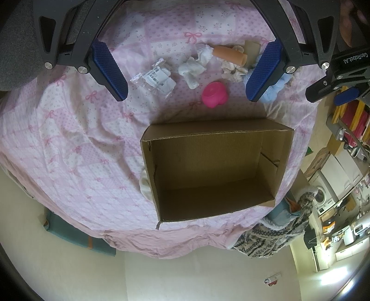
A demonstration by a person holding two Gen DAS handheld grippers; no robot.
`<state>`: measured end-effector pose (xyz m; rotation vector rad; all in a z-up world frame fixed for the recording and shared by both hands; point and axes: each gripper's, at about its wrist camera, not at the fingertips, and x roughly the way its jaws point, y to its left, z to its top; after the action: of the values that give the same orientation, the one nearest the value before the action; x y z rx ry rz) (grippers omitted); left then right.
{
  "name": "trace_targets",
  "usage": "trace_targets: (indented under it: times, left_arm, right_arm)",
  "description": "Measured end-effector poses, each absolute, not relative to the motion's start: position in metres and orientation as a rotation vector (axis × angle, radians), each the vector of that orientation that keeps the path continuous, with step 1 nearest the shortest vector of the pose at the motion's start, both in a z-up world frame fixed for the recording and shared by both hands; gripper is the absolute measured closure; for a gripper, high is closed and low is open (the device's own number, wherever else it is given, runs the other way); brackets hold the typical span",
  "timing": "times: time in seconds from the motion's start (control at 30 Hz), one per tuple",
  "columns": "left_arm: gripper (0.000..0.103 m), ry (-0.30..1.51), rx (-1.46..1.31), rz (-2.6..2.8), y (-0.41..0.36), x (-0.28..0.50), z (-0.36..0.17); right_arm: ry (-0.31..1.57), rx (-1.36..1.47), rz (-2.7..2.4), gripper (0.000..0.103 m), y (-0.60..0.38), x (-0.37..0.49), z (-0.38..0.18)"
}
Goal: Organize soft objects
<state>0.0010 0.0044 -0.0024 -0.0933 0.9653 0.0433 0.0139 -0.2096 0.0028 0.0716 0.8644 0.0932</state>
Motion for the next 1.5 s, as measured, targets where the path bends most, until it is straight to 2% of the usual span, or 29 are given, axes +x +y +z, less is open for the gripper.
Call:
trace_targets:
  times: [1.5]
  left_arm:
    - [0.000,0.970,-0.091,0.044,0.0013,0.0010,-0.0049]
  right_arm:
    - [0.872,0.086,0.093,0.000,-0.2107,0.0133,0.0011]
